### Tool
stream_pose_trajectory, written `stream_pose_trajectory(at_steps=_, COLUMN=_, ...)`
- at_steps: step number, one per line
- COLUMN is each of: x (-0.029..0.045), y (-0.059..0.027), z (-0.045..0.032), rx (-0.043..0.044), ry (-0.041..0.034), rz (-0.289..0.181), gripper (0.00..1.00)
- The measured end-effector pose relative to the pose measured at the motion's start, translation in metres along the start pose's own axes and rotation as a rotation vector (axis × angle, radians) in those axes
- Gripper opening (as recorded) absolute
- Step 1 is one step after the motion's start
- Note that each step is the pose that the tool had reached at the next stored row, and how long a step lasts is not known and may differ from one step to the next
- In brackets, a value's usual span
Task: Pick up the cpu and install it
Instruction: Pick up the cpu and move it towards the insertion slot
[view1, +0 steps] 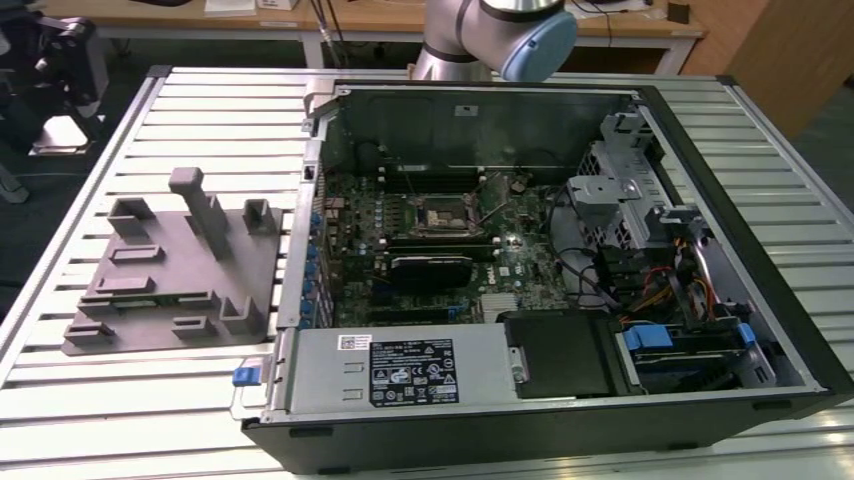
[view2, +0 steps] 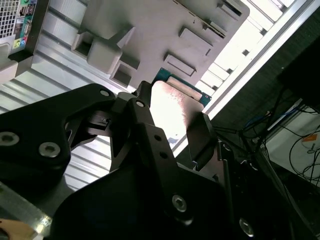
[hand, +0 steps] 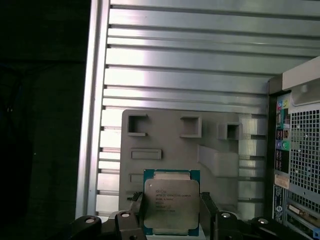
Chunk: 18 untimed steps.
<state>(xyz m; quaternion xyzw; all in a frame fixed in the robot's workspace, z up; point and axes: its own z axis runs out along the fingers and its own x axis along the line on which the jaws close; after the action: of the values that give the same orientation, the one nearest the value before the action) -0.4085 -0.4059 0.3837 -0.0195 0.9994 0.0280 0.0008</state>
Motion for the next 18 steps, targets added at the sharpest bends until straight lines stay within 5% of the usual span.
stream_pose_trajectory(at_steps=18, x=-0.0127, y=-0.0002, z=0.0000, rx=-0.0049, ry=-0.0002, rz=0.000, gripper=0.53)
